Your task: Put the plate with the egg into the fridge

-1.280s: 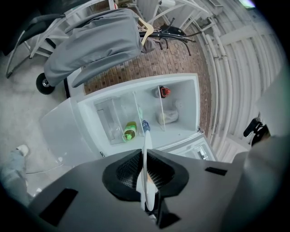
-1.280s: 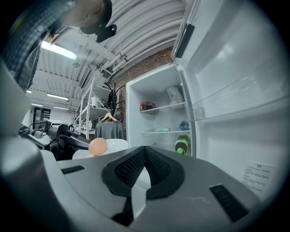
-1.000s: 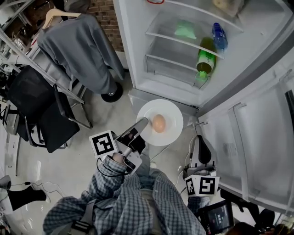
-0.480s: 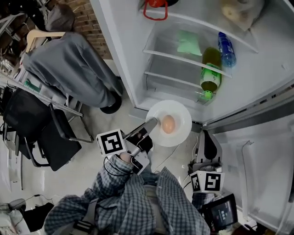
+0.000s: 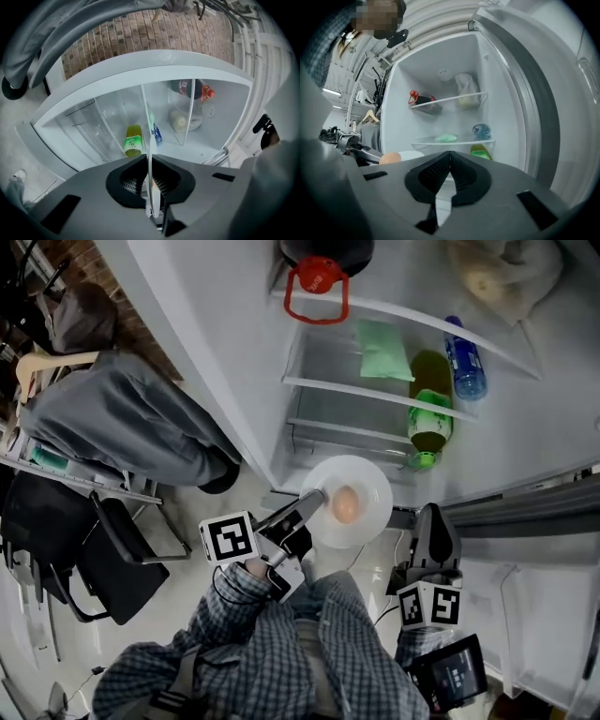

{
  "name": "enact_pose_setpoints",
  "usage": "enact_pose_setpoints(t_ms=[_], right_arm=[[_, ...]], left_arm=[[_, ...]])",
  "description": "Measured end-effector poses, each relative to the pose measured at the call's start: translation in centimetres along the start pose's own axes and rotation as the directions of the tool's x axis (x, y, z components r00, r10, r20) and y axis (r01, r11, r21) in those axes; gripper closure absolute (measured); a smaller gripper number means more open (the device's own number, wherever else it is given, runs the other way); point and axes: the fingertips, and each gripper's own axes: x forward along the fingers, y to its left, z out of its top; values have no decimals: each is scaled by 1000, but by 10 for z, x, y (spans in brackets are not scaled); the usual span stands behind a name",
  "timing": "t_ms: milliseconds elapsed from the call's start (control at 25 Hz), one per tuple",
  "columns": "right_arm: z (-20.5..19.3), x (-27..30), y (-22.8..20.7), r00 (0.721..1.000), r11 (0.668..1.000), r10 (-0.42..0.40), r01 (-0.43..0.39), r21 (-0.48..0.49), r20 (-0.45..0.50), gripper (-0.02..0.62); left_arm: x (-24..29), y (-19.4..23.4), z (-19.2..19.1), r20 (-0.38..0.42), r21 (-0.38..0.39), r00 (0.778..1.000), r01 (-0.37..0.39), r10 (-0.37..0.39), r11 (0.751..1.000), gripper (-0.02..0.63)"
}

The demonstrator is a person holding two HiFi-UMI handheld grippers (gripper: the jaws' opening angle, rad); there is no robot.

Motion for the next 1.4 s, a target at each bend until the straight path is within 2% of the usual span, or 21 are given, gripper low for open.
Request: enact_pose_setpoints(t_ms=[240,400,680,800,920,1040,1200,1400], right_arm=[[-12,16,4,997,999,32,-33,-13,-73,592],[-17,30,0,994,998,65,-63,27,-92,591],[-26,54,-3,979,983,157,-143,113,-132,587],[-31,62,-1,967,968,211,-187,164,-145,562],[-35,67,2,955,959,249,-220,177,-162,535],[-42,71,6,941,945,286,-245,215,-183,501],[-54,76,8,925,923,323,-260,285,-201,488],[-67,77,4,912,895,344,-247,373,-222,487]], left_arm=[[16,16,-3,-38,-37,999,-20,19,999,580],[24,25,3,-39,43,998,-43,44,998,580],[37,31,12,36,91,997,-73,70,993,580],[42,35,18,78,113,993,-95,87,989,580],[46,40,17,82,138,992,-106,95,985,580],[47,44,20,109,111,990,-97,85,989,580],[52,48,28,165,58,985,-67,56,996,580],[64,51,33,173,108,984,-73,54,991,580]])
